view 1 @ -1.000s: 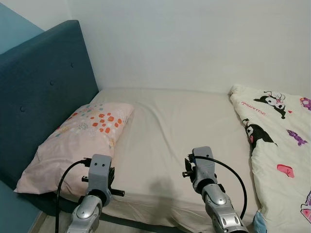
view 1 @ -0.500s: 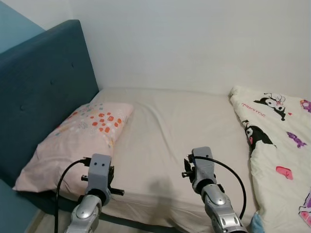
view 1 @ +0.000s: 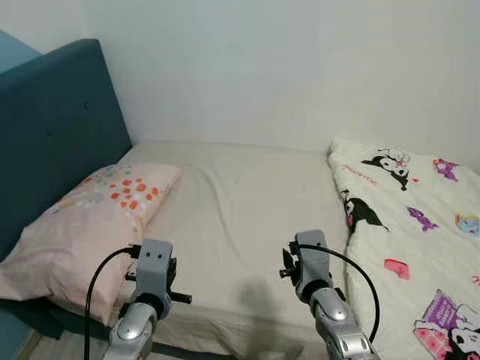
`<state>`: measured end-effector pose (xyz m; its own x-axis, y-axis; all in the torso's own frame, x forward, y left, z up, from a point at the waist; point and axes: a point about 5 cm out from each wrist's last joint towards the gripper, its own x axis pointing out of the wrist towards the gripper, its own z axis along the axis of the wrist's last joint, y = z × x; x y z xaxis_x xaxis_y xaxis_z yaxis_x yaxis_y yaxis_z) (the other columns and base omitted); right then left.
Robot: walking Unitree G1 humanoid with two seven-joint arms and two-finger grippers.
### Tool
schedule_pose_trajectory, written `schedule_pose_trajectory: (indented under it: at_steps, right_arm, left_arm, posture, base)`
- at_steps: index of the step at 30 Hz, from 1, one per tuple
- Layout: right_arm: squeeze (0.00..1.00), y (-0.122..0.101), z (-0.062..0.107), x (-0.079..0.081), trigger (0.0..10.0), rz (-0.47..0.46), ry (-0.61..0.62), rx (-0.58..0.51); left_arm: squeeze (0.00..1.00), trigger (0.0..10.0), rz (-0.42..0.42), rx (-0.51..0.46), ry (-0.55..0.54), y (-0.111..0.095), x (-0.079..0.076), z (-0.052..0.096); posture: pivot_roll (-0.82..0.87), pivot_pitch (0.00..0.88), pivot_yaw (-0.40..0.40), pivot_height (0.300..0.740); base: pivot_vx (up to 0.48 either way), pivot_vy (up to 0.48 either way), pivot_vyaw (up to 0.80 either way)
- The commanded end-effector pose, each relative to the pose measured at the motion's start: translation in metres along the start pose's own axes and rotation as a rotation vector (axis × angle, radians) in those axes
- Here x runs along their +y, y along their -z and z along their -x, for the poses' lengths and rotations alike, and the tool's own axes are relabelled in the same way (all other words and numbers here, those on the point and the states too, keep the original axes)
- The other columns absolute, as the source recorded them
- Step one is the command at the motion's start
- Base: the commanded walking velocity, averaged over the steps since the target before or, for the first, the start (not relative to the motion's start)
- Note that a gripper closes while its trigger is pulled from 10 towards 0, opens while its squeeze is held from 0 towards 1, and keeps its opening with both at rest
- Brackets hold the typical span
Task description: Clean up the room
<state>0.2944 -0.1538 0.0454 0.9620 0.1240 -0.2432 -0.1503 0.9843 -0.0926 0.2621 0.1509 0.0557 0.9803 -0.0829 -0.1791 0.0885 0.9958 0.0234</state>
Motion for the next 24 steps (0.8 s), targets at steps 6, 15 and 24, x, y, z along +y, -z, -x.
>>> schedule_pose_trajectory:
  at_steps: [6,15,24]
  right_arm:
    - [0.00,0.0004,0.0004,0.0001,10.0,-0.016,-0.004,0.011]
    - [0.00,-0.0004,0.0007,0.0004,10.0,-0.029,-0.003,0.007]
    - [0.00,-0.0005,0.0008,-0.0002,10.0,-0.043,-0.001,0.012]
  left_arm:
    - [0.00,10.0,-0.017,0.005,0.008,0.0007,-0.0005,0.0014]
    - [0.00,10.0,-0.020,0.009,0.012,0.0012,-0.0009,0.0019]
    - [0.00,10.0,-0.021,0.010,0.016,0.0010,-0.0018,0.0025]
  posture:
    - [0.00,0.059,0.011,0.724]
    - [0.00,0.063,0.014,0.724]
    - [0.00,0.066,0.012,0.724]
  base:
    - [0.000,-0.423,0.00]
    - [0.000,-0.424,0.00]
    - [0.000,-0.424,0.00]
